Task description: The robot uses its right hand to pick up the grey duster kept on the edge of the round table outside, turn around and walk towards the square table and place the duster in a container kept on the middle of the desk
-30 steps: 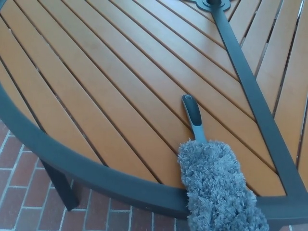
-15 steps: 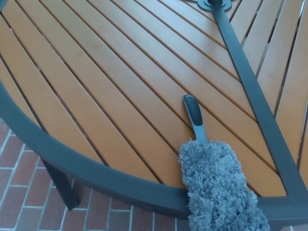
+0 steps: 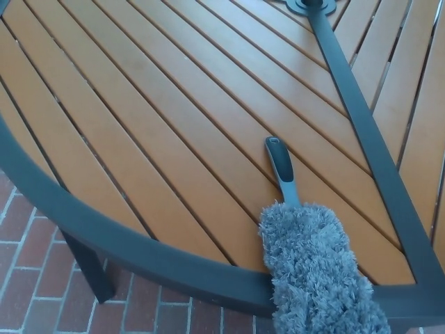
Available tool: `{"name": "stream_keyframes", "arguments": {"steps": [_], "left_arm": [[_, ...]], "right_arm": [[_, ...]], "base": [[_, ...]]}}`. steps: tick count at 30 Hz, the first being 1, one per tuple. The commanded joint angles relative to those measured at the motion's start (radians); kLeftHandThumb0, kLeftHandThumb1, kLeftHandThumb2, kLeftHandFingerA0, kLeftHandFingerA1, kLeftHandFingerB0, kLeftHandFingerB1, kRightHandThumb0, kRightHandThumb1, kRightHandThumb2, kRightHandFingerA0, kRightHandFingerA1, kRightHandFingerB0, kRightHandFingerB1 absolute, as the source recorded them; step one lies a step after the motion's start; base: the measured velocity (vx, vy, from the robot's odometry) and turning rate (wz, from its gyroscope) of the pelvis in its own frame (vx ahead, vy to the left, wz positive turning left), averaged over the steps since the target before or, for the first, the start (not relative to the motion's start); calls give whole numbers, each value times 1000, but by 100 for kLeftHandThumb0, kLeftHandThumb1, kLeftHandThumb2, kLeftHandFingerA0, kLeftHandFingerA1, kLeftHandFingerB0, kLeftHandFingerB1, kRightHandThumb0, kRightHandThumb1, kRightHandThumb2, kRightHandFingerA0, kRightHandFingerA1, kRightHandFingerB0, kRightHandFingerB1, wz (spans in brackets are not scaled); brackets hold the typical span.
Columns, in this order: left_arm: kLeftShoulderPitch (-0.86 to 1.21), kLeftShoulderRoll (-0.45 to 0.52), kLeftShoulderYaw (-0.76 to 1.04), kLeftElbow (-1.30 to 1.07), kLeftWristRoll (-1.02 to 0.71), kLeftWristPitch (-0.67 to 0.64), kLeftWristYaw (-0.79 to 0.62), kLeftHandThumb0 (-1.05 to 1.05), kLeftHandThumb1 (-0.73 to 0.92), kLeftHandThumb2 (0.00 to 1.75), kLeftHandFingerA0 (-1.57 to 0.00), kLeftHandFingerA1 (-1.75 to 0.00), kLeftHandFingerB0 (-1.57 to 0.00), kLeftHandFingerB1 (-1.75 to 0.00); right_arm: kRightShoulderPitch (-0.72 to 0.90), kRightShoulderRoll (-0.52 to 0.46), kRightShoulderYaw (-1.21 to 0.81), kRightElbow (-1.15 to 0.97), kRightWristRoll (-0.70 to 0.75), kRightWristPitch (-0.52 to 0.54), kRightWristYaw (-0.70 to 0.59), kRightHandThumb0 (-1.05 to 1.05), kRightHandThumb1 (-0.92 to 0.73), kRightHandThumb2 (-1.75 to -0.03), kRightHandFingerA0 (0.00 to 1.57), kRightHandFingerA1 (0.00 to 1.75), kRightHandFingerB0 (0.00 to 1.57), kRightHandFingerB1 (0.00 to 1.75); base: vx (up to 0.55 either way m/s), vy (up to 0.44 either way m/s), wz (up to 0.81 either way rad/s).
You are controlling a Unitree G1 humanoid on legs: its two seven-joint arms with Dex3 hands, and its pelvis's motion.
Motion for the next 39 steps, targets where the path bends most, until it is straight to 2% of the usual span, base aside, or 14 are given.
{"name": "stream_keyframes", "arguments": {"steps": [1,2,4,5,6,13,14,21,22,25,33,34,35,39], "left_arm": [[-4,9,12,-7,-35,-108,-20,-3,51,105,-93,-93,-87,-68],[-4,9,11,-9,-34,-106,-19,-4,53,102,-94,-93,-88,-68],[-3,9,9,-10,-32,-105,-18,-4,53,102,-94,-93,-88,-68],[-1,7,6,-10,-28,-111,-16,-4,53,103,-92,-91,-87,-68],[0,7,3,-9,-24,-115,-12,-3,53,104,-94,-89,-86,-67],[5,6,7,0,-28,-119,-12,-2,49,109,-95,-95,-79,-81],[8,1,19,-1,-43,-119,-25,-1,47,107,-101,-97,-90,-67],[10,1,18,-3,-40,-119,-16,1,48,105,-97,-98,-88,-67],[12,2,17,-4,-38,-123,-17,0,48,106,-95,-97,-87,-67],[15,6,19,-9,-39,-132,-18,-2,49,108,-97,-94,-88,-68],[14,11,25,-9,-42,-135,-13,1,49,106,-99,-96,-89,-68],[15,11,24,-10,-40,-138,-13,0,47,111,-97,-94,-89,-67],[17,11,22,-9,-38,-144,-13,0,46,111,-97,-93,-89,-67],[16,11,24,-9,-39,-148,-14,1,45,112,-98,-93,-89,-68]], "right_arm": [[32,-181,130,-307,418,785,112,-104,-78,-66,2,77,0,93],[26,-174,142,-309,421,801,106,-43,-23,-96,11,62,7,60],[17,-166,156,-313,425,823,98,-43,-23,-96,11,62,7,60],[4,-160,172,-316,425,841,98,-104,-77,-62,10,81,4,91],[-12,-155,188,-313,420,860,94,-100,-56,-105,15,70,15,75],[-44,-121,222,-311,459,996,35,-102,-77,-62,32,80,19,79],[-25,-109,216,-318,494,1037,9,-105,-61,-92,32,75,21,74],[26,-156,190,-386,583,1107,17,-105,-88,-72,35,76,24,69],[43,-175,182,-411,604,1115,22,-105,-62,-117,30,70,27,68],[55,-209,176,-451,624,1122,49,-105,-87,-73,35,72,31,65],[22,-248,196,-458,642,1196,82,-105,-62,-119,25,63,29,62],[22,-237,200,-443,640,1204,79,-105,-86,-73,30,68,30,59],[19,-218,208,-419,636,1215,78,-105,-62,-116,22,64,28,63],[0,-183,225,-379,634,1239,74,-105,-65,-119,16,63,29,66]], "base": [[0,0,0],[0,0,0],[0,0,0],[0,0,0],[0,0,0],[0,0,0],[0,0,0],[0,0,0],[0,0,0],[0,0,0],[0,0,0],[0,0,0],[0,0,0],[0,0,0]]}}
